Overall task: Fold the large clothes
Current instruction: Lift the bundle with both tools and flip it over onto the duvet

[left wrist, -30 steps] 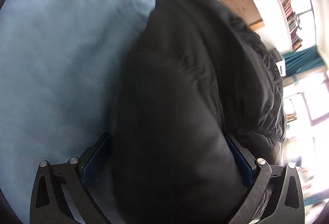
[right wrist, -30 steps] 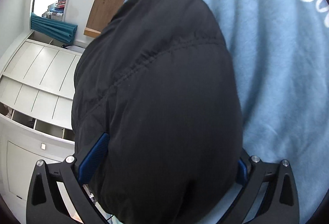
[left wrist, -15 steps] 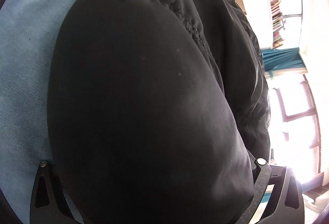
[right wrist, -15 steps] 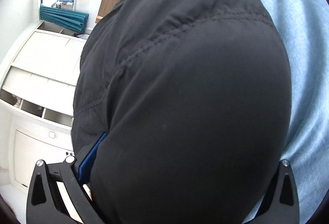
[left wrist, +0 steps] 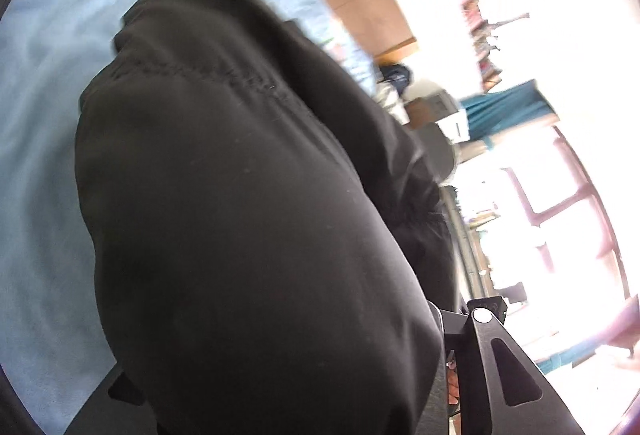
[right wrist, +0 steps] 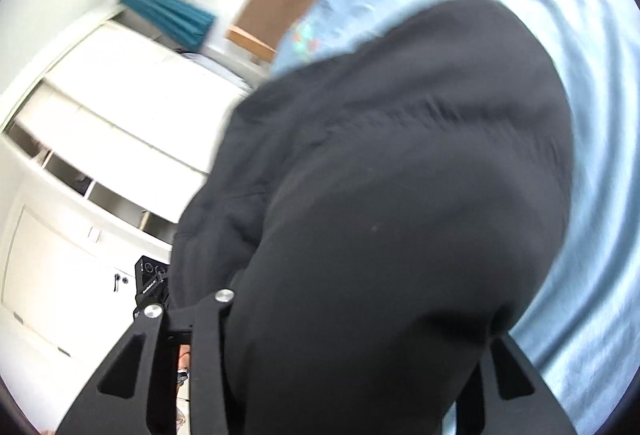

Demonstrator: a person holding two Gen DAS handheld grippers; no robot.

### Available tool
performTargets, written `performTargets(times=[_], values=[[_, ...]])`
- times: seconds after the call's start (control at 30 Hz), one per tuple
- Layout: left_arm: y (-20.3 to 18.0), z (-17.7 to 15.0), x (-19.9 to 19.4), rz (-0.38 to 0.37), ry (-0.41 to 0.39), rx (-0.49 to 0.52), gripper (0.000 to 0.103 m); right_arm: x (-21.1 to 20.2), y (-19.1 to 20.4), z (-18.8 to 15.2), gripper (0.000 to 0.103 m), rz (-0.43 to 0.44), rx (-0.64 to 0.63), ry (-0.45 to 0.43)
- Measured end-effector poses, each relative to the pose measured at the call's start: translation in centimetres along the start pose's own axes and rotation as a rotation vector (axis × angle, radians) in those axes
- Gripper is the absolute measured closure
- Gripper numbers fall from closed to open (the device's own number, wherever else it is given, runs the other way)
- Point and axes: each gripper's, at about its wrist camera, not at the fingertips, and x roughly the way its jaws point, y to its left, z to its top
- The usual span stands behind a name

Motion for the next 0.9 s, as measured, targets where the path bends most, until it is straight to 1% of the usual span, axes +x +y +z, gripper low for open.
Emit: performTargets(times=[0.1,0.17,0.2,0.23,0.3,0.33,0.43,0.5,0.53,0.6,0.63,0.7,0.77,0.8,0.83,0.87,0.9], values=[[-3.1,0.3,-1.8,-0.058,-0.041,0.027,0.069,-1.8,4.1,1.2,0.068,0.032,-0.079,-0.048],[-4.9,0.3,-3.4,-0.093,-0.062,0.046,0.069,-3.0,6.2,1.5,0.068,0.05,-0.115,-0.067],[-5.8,0.0,-4.3,-0.104,-0.068,0.059,0.069,-4.2,6.5,1.4,0.068,0.055,-0.125,-0.07],[-6.2,0.0,-4.5,-0.11,-0.071,0.067,0.069,-4.8,7.2,0.9,0.068,0.065,-0.135,-0.073],[-7.5,-1.5,-6.0,-0.122,-0.073,0.092,0.069,-6.6,7.7,-0.7,0.068,0.083,-0.146,-0.068],[-7.2,-1.4,-6.8,-0.122,-0.069,0.099,0.069,-7.6,7.4,-1.6,0.068,0.087,-0.147,-0.063],[-6.9,-5.1,-8.9,-0.111,-0.048,0.117,0.069,-9.5,7.1,-4.9,0.068,0.093,-0.141,-0.041],[-5.4,-7.4,-10.1,-0.083,-0.02,0.104,0.069,-10.6,5.9,-7.2,0.068,0.088,-0.111,-0.025],[-4.5,-7.9,-10.3,-0.064,-0.007,0.087,0.069,-10.9,5.1,-8.5,0.068,0.077,-0.088,-0.016],[-2.2,-9.5,-10.1,0.011,0.022,0.056,0.069,-11.5,3.4,-10.8,0.068,0.035,-0.048,0.009],[-1.1,-9.2,-9.5,0.036,0.035,0.034,0.069,-11.6,2.6,-11.5,0.068,0.015,-0.035,0.024],[1.4,-10.4,-9.1,0.11,0.063,-0.005,0.067,-11.4,0.7,-13.4,0.067,-0.044,-0.006,0.062],[3.9,-11.1,-9.1,0.188,0.086,-0.051,0.061,-11.9,-0.8,-14.8,0.06,-0.098,0.036,0.077],[4.4,-11.5,-9.5,0.208,0.091,-0.064,0.059,-12.3,-1.6,-15.2,0.054,-0.126,0.061,0.085],[4.7,-11.7,-9.9,0.228,0.093,-0.079,0.055,-12.6,-2.2,-15.5,0.05,-0.153,0.079,0.09],[4.8,-11.7,-10.3,0.246,0.092,-0.087,0.05,-13.2,-2.8,-15.9,0.042,-0.195,0.1,0.093],[4.8,-11.4,-10.4,0.26,0.091,-0.088,0.049,-13.5,-3.0,-15.8,0.034,-0.223,0.109,0.093]])
